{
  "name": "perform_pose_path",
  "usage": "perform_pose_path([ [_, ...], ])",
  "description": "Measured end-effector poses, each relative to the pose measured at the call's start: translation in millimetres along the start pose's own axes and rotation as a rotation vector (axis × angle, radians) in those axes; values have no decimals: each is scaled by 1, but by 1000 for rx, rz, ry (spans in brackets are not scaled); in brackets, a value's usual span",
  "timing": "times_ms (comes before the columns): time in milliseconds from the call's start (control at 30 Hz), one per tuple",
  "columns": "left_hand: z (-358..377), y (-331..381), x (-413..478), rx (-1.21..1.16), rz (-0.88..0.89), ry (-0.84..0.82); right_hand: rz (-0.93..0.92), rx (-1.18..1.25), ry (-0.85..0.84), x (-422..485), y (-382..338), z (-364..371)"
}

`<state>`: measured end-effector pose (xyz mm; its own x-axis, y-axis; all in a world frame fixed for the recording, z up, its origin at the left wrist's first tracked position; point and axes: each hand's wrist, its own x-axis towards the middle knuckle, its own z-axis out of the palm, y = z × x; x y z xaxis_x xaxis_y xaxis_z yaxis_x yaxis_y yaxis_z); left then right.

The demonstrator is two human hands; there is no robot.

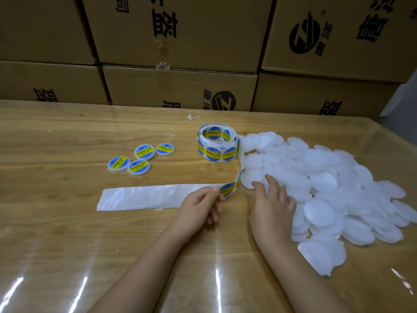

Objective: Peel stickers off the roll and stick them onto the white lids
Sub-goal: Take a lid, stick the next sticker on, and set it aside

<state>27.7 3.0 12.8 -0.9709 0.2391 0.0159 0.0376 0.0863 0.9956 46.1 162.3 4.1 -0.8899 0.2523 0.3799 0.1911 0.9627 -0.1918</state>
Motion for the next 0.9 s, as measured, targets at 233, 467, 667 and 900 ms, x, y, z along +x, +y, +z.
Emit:
perform_pose_path([
  [233, 1, -2, 1, -65, -14, 0, -190, 328, 228, -2, -8, -3],
  [467, 0, -1, -1, -118, 29, -80, -571, 551, 52, -13, -14, -11],
  [667, -4, -2, -2, -159, 41, -65, -617, 616, 19, -12, -12, -7],
  [900, -5, -3, -2, -281, 53, 78, -409, 784, 27, -7, -8, 1],
])
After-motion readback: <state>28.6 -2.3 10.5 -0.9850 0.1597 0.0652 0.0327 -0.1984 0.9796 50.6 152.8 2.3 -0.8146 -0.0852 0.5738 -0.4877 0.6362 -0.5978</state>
